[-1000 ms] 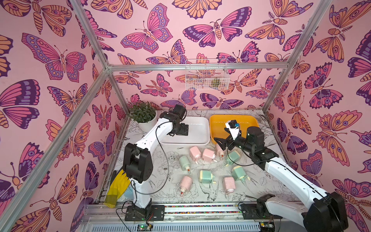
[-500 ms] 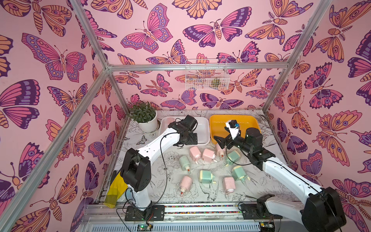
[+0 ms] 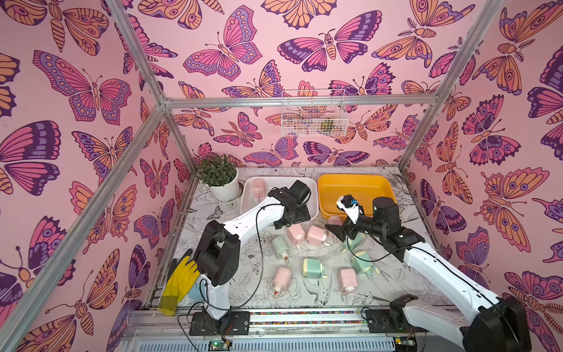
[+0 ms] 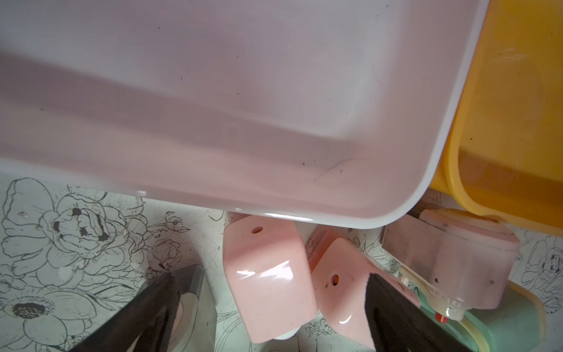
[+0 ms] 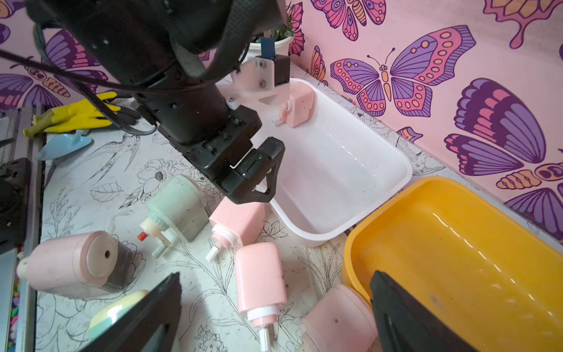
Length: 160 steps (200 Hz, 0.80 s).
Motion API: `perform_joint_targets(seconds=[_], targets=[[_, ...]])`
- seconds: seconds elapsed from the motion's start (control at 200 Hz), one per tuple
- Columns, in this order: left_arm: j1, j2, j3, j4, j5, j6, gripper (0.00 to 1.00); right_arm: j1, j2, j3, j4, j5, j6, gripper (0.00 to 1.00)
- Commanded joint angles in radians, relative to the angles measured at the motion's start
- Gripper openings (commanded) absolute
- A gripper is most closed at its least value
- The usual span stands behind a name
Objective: Place the pencil sharpeners by color into the storage box
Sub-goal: Pick up the pencil sharpener from the center of the board.
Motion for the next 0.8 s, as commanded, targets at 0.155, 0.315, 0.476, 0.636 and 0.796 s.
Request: perform_joint_targets(seconds=[0.155, 0.315, 0.476, 0.636, 0.796], targets=[[-0.04, 0.037, 0.02, -0.06, -0.018, -0.156, 0.98, 0.008, -0.064, -0.045, 0.013, 0.0, -0.021, 0.99], [-0.052, 0.083, 0.074, -0.101, -0.049, -0.146, 0.97, 0.008, -0.062, -0.046, 0.029, -0.003, -0.013, 0.99], [-0.092, 0.105, 0.101, -0.161, -0.135, -0.16, 0.98, 0.007, -0.075, -0.056, 0.033, 0.008, -0.008, 0.99], [-0.096, 0.145, 0.107, -0.185, -0.137, -0.177, 0.98, 0.008, -0.088, -0.058, 0.035, 0.01, -0.007, 0.99], [-0.098, 0.205, 0.134, -0.188, -0.093, -0.162, 0.95, 0.008, -0.101, -0.063, 0.04, 0.02, -0.005, 0.99]])
